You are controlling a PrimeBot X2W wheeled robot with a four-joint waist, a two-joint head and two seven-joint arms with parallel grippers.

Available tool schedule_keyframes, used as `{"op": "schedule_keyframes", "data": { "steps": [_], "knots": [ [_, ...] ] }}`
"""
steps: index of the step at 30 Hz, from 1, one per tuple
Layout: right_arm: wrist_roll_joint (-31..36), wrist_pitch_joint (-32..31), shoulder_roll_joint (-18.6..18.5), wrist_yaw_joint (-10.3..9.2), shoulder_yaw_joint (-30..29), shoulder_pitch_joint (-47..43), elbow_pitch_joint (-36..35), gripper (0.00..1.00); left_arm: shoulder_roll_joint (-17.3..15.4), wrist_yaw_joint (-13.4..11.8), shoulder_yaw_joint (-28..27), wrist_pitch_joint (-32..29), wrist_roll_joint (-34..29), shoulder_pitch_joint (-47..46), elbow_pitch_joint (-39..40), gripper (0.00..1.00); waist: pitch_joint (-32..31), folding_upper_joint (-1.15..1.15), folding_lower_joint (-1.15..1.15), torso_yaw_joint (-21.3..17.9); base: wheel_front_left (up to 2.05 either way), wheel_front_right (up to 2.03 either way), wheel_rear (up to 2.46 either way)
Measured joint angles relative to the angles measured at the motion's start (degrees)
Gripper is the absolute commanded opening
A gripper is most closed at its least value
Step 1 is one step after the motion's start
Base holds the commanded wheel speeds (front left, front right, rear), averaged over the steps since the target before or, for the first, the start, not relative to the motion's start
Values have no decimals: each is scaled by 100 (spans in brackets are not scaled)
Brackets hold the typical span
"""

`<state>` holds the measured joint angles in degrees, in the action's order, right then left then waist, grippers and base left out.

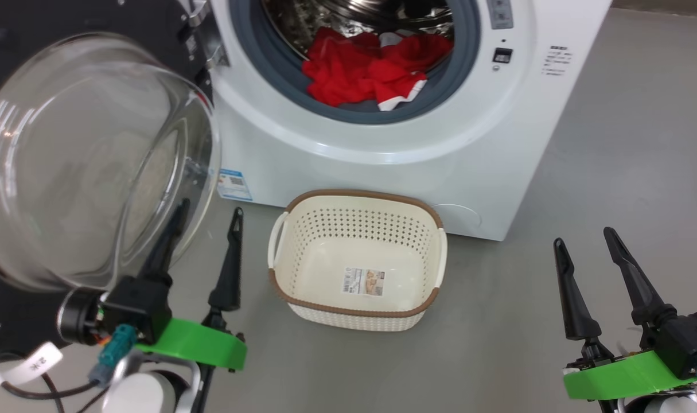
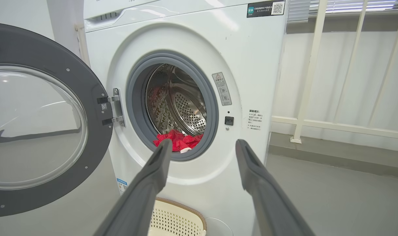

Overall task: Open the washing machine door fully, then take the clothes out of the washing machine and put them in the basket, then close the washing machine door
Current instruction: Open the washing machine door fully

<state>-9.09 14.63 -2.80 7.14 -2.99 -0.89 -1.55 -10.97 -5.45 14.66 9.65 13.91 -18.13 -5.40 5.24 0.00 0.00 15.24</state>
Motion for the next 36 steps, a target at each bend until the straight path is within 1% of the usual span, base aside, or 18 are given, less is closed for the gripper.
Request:
{"op": "schedule_keyframes", "data": {
  "steps": [3, 11, 20, 26, 31, 36],
  "knots": [
    [0, 0, 3, 0, -32, -3, -7, 100, 71, 15, 58, -9, 40, 151, 80, 100, -41, 0, 0, -172, 0, 0, 0],
    [0, 0, 14, 0, -156, -21, -47, 100, 125, 43, 64, 9, 250, 454, 224, 100, -147, 0, 0, -645, 0, 0, 0],
    [27, 0, 37, 1, -156, -243, -214, 100, 182, 43, -155, 119, 722, 953, 220, 100, -218, 0, 0, -1185, 0, 0, 0],
    [112, 0, 58, 0, -159, -396, -338, 100, 171, 36, -280, 264, 806, 1373, 185, 100, -286, 0, 0, -1517, 0, 0, 0],
    [165, 0, 68, 0, -186, -493, -457, 100, 140, -14, -337, 326, 805, 1592, 252, 100, -331, 0, 0, -1736, 0, 0, 0],
    [162, 0, 69, 0, -244, -617, -547, 100, 110, -14, -347, 365, 793, 1695, 323, 100, -406, 0, 0, -1830, 0, 0, 0]
  ]
}}
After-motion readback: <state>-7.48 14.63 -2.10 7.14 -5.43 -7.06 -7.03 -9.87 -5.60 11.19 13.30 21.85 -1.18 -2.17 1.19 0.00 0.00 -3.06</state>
